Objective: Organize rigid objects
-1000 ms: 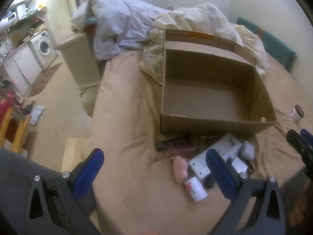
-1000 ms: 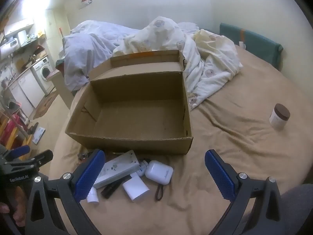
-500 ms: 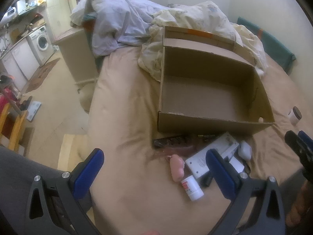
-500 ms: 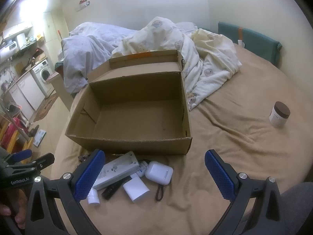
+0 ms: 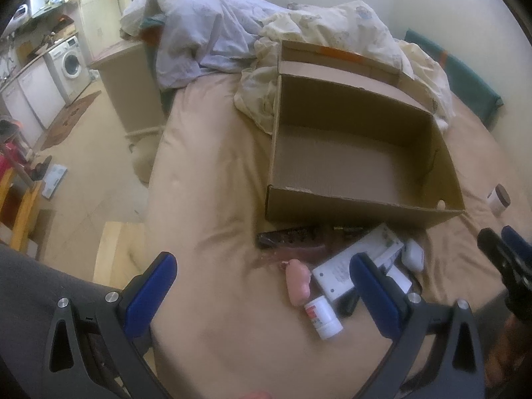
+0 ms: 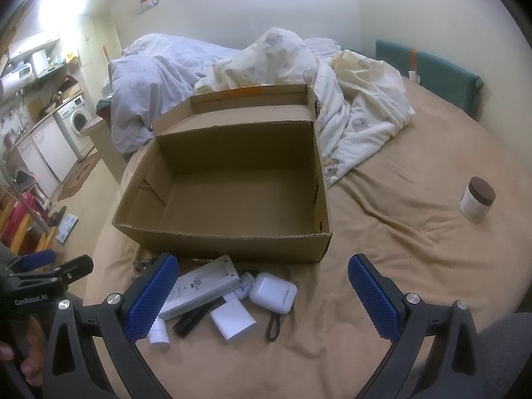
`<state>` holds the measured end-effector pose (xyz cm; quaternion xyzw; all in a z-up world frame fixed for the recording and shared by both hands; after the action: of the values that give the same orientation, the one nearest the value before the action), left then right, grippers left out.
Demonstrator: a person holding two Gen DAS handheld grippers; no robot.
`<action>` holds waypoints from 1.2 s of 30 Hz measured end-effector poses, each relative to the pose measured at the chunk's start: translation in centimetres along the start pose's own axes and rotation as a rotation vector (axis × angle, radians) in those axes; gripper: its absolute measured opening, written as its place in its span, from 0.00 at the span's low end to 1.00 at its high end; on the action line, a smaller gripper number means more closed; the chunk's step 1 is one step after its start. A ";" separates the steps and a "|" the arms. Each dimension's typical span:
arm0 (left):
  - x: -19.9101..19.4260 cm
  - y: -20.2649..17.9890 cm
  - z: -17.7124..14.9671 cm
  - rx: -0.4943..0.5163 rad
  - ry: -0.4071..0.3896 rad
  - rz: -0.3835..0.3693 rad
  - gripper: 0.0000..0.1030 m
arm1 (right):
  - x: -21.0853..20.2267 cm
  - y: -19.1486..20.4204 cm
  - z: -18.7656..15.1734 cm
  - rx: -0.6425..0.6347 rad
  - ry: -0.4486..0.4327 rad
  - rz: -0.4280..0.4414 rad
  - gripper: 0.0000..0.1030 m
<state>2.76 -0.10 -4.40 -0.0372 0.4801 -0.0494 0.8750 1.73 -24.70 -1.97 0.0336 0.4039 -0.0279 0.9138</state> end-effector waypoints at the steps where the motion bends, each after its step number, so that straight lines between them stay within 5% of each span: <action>1: 0.1 0.0 -0.1 0.000 0.003 -0.001 1.00 | 0.0 0.1 0.0 -0.002 0.001 0.000 1.00; 36: 0.5 0.2 -0.3 -0.013 0.021 0.002 1.00 | 0.1 0.5 -0.2 -0.024 0.001 -0.002 1.00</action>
<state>2.80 0.08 -4.96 -0.0420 0.4897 -0.0457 0.8697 1.74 -24.19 -2.15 0.0222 0.4046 -0.0238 0.9139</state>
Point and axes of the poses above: each gripper's, at about its wrist camera, not at the fingertips, and x roughly the way its jaws point, y to its left, z to its top, the point moved 5 cm from there along x, roughly the way its jaws point, and after that the axes turned 6 degrees about -z, right-handed, at the moved point
